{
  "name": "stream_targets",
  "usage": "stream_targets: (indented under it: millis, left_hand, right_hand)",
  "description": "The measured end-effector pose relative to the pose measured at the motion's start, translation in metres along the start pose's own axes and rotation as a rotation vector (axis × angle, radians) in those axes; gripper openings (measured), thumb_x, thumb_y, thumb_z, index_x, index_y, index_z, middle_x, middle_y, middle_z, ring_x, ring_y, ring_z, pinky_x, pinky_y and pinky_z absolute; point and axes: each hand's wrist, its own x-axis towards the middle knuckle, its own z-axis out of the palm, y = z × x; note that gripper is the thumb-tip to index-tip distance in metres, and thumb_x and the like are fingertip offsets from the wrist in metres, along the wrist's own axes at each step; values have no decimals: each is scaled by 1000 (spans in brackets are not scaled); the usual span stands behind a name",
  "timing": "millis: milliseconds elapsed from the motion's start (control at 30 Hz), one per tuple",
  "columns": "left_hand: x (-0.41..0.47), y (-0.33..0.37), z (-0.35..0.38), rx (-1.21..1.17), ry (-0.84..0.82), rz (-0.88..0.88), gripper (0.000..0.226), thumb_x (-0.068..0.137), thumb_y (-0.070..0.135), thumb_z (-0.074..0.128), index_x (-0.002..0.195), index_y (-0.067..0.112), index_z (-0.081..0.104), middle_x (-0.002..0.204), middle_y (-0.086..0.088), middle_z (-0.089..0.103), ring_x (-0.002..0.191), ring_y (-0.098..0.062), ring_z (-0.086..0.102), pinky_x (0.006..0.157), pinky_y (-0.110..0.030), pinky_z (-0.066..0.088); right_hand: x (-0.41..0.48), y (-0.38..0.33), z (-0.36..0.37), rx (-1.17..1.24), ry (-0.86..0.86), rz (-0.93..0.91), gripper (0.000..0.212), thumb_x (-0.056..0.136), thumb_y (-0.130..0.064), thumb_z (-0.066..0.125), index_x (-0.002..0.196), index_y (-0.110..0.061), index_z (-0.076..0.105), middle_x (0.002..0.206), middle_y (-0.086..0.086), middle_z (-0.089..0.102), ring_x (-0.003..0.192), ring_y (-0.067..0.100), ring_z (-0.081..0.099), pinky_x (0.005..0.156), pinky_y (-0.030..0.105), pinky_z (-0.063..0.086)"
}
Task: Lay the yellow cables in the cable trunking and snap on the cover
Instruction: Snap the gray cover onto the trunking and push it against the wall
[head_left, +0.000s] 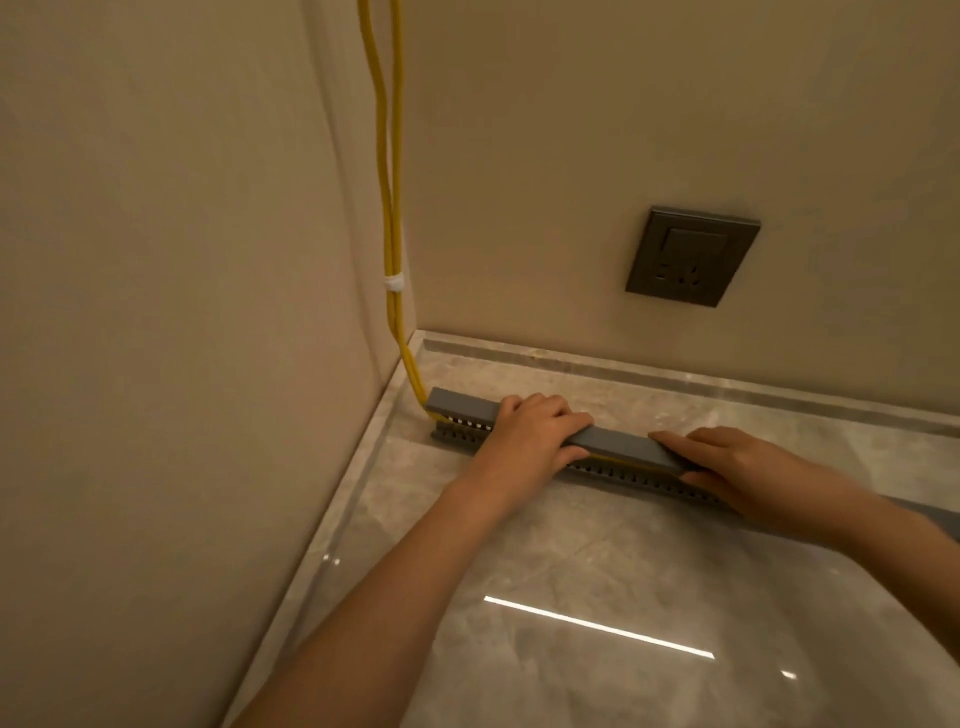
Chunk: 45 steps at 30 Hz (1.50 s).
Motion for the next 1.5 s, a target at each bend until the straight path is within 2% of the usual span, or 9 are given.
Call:
stream_targets:
  millis: [267,667,767,867,933,1033,1133,1333,1500]
  left_hand:
    - [0,-1,6,-2,-109,-62,36,90,29,56,124,18,56,115,-4,57,110,-21,44,95,-35,28]
    - [-16,-19,17,-35,135,-56,36,79,21,69,113,9,64,107,-10,61,110,-27,45,99,-40,35]
    - [-37,-32,17,-104,332,-211,43,75,18,72,117,14,61,124,-6,50,123,-21,37,108,-33,29]
    - [-57,-37,14,-235,605,-465,36,78,14,68,111,14,54,119,2,41,114,-8,37,101,-17,33]
    - [-61,-42,10,-280,706,-658,33,83,13,64,112,9,49,118,-4,44,110,-13,41,98,-27,39]
    - [-58,-48,3,-312,536,-859,37,91,19,53,125,6,48,126,-11,49,119,-25,41,103,-39,36]
    - [-52,-50,-1,-252,367,-854,28,93,19,50,116,4,58,120,-13,54,116,-28,44,102,-40,38]
    - [-55,-40,-7,-680,454,-1006,22,90,14,54,109,10,64,96,-5,64,85,-17,60,62,-22,43]
    - [-59,-31,-9,-989,535,-1055,26,90,13,53,116,13,58,109,-3,63,98,-15,59,82,-27,46]
  right_hand:
    - [10,-8,12,-178,87,-2,47,95,-42,40,140,-27,37,129,-5,50,113,14,44,94,24,37]
    - [66,-75,37,41,292,60,42,93,-45,44,127,-21,50,116,2,60,102,20,53,81,31,44]
    - [72,-78,42,58,275,54,39,94,-43,42,125,-20,49,116,2,57,102,20,51,81,30,42]
    - [74,-75,42,90,274,56,39,95,-42,41,125,-19,49,114,2,57,101,20,51,81,28,40]
    - [76,-73,39,133,252,52,39,95,-42,41,125,-18,50,113,3,58,100,20,51,82,28,41]
    - [77,-70,35,187,215,42,37,95,-39,42,124,-17,50,110,5,58,98,20,52,82,30,43]
    - [75,-69,32,214,184,32,36,95,-38,44,123,-18,52,110,4,59,97,19,52,82,29,44]
    - [69,-71,28,239,136,1,33,95,-36,44,121,-17,55,106,3,60,93,16,52,80,27,43]
    - [61,-75,22,243,186,-34,30,95,-34,46,115,-16,59,99,4,61,88,17,53,77,32,45]
